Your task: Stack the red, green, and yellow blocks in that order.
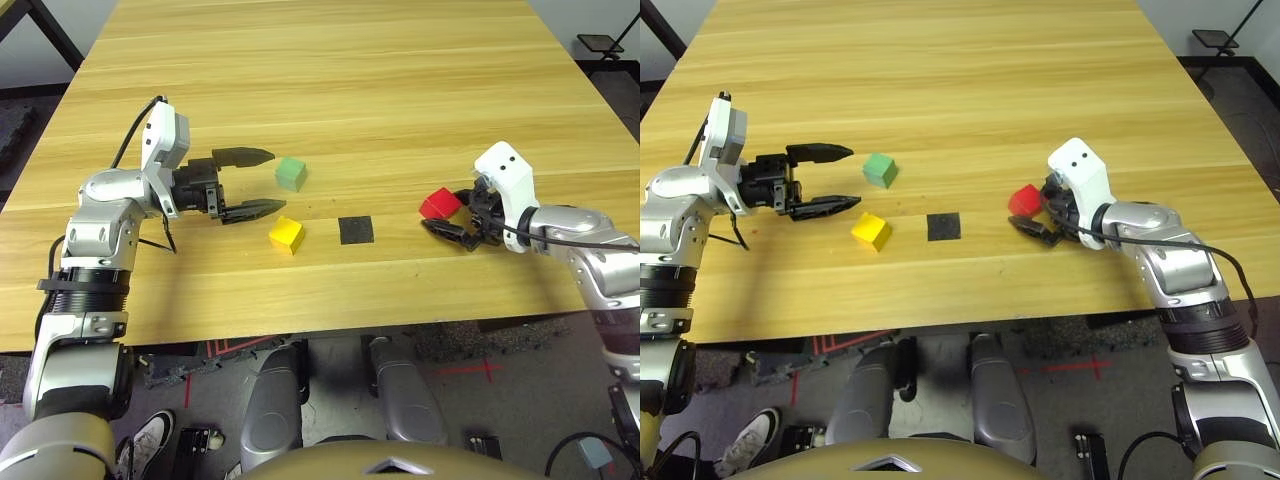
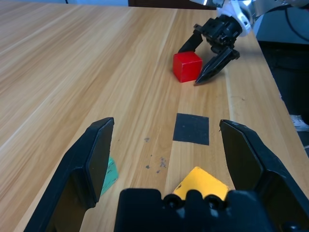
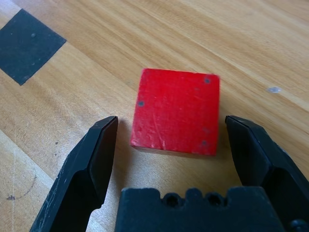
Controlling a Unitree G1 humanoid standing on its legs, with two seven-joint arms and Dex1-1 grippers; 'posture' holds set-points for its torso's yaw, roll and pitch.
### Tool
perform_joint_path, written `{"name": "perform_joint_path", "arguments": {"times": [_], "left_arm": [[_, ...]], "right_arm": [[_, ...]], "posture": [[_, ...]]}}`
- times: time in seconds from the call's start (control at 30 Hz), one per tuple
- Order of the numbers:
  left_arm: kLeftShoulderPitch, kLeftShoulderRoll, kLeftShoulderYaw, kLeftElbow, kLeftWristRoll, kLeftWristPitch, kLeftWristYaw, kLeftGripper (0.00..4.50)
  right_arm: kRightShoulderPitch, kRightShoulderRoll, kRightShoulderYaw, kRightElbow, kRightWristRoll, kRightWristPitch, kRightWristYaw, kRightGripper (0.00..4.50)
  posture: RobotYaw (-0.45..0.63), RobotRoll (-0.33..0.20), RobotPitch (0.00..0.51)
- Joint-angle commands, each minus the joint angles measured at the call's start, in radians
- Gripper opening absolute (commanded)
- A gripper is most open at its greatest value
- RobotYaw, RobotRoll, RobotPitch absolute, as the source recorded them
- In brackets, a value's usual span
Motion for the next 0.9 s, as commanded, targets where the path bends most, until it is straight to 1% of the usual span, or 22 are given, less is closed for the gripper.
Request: {"name": "perform_joint_path", "arguments": {"times": [0.03, 0.07, 0.17, 0.2, 0.33, 0.53, 0.67, 0.8, 0.9], "left_arm": [[0.02, 0.021, 0.012, -0.042, -0.018, 0.02, -0.005, 4.45], [0.022, 0.023, 0.012, -0.046, -0.02, 0.023, -0.004, 4.45], [0.028, 0.028, 0.009, -0.059, -0.026, 0.032, -0.006, 4.5], [0.032, 0.029, 0.009, -0.064, -0.028, 0.035, -0.006, 4.5], [0.042, 0.025, 0.007, -0.068, -0.022, 0.031, 0.002, 4.5], [0.052, 0.016, 0.004, -0.062, -0.016, 0.017, 0.014, 4.5], [0.057, 0.005, -0.003, -0.062, -0.013, 0.013, 0.023, 4.5], [0.053, -0.009, -0.009, -0.057, -0.009, 0.006, 0.03, 4.5], [0.047, -0.015, -0.01, -0.051, -0.006, 0.001, 0.036, 4.5]], "right_arm": [[0.008, 0.018, 0.021, 0.032, -0.021, -0.027, 0.004, 4.5], [0.006, 0.022, 0.022, 0.036, -0.025, -0.031, 0.005, 4.5], [-0.004, 0.042, 0.033, 0.053, -0.042, -0.056, 0.007, 3.86], [-0.007, 0.05, 0.036, 0.059, -0.045, -0.058, 0.007, 3.58], [-0.016, 0.069, 0.045, 0.059, -0.049, -0.058, 0.02, 2.09], [-0.039, 0.068, 0.048, 0.026, -0.034, -0.056, 0.077, 2.11], [-0.114, 0.035, 0.073, 0.03, -0.047, -0.162, 0.189, 2.11], [-0.208, 0.021, 0.092, 0.069, -0.027, -0.207, 0.309, 2.11], [-0.242, 0.015, 0.12, 0.092, -0.021, -0.249, 0.408, 2.11]], "posture": [[0.36, -0.069, 0.227], [0.36, -0.069, 0.227], [0.36, -0.066, 0.228], [0.37, -0.065, 0.231], [0.37, -0.063, 0.232], [0.37, -0.062, 0.232], [0.37, -0.066, 0.225], [0.37, -0.068, 0.219], [0.39, -0.068, 0.215]]}}
